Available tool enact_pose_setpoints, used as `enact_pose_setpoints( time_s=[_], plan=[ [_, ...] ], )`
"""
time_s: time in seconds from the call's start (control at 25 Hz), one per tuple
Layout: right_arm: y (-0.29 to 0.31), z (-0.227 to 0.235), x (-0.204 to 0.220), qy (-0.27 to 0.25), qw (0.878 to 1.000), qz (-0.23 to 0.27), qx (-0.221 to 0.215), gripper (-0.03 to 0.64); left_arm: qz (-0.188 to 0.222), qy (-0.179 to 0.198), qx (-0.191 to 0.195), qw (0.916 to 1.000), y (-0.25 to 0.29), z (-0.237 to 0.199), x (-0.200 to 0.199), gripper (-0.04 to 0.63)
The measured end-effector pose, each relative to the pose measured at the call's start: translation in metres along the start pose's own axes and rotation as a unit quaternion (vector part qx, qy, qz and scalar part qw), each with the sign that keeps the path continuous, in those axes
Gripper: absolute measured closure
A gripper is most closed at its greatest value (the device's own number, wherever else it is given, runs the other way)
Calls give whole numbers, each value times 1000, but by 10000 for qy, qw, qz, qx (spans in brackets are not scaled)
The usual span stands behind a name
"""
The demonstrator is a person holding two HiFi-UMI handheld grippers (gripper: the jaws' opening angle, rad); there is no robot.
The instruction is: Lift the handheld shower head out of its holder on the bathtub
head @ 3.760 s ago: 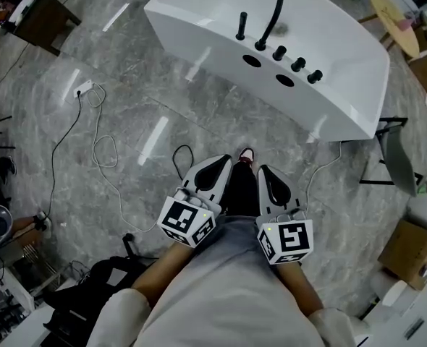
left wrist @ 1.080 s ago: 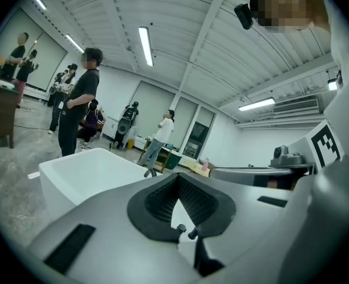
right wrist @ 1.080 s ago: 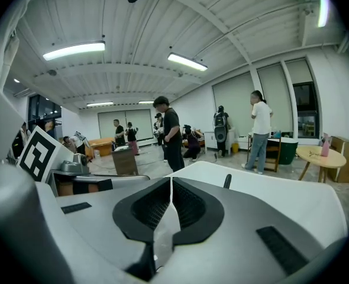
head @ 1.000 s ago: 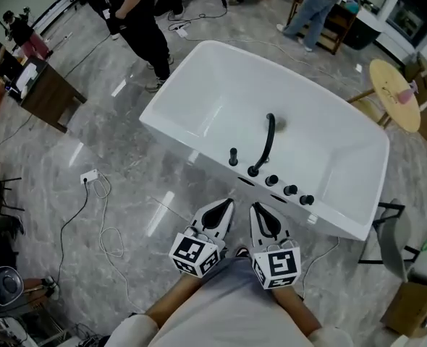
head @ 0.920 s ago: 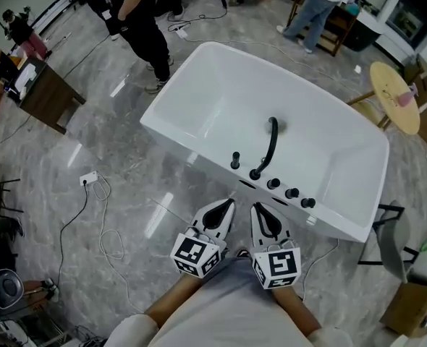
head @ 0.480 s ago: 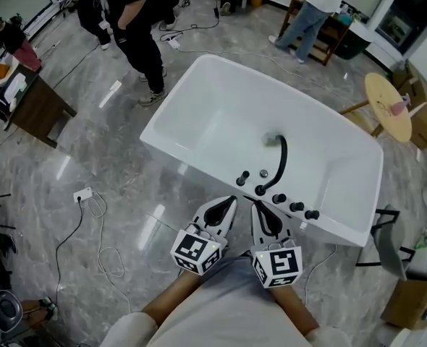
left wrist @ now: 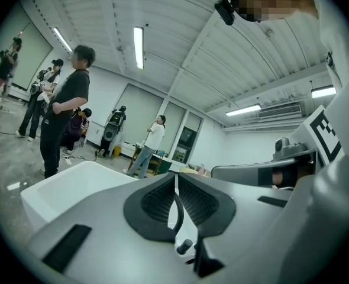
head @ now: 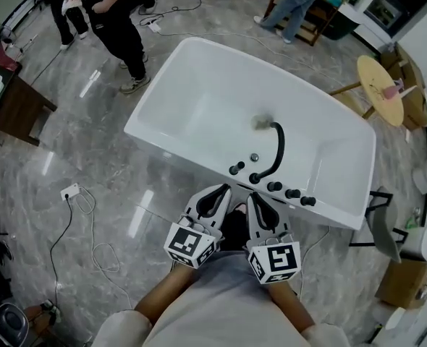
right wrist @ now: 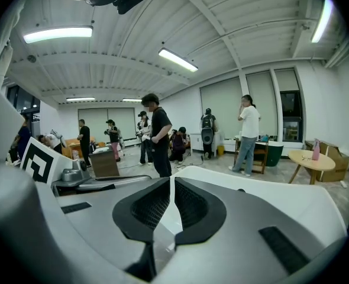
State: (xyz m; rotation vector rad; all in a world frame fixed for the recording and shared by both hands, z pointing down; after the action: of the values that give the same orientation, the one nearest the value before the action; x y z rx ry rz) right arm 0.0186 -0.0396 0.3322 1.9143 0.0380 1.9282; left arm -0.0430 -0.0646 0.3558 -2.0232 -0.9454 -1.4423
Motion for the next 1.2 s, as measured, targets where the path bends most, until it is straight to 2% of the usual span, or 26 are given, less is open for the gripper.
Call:
enact_pose_setpoints(
  time_s=[0.28,0.52,0.76,1.2],
  plan=[
    [14,7,25,16,9994,-332,-84,595,-229,-126,-60,9996,17,-10,26,588],
    [20,4,46,-6,9975,-619,-330,595,-576,470,-71,9972,38,-19,61,588],
    [17,20,63,32,9951,-935,-315,595,-914,417,-118,9949,56,-28,115,588],
    [32,35,70,47,9926,-1102,-507,595,-1334,251,-313,9903,83,-49,196,588]
  ],
)
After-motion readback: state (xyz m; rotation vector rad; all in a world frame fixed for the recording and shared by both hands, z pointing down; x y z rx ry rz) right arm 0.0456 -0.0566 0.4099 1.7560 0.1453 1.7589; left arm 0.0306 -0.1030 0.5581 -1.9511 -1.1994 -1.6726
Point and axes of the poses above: the fingertips, and each gripper's own axes: y forward along the fingers, z to its right, x out of its underside, the point moved 1 cm from there along -y, backward along the fingers, and after that the axes turned 2 degrees about z, right-handed, at the moved point
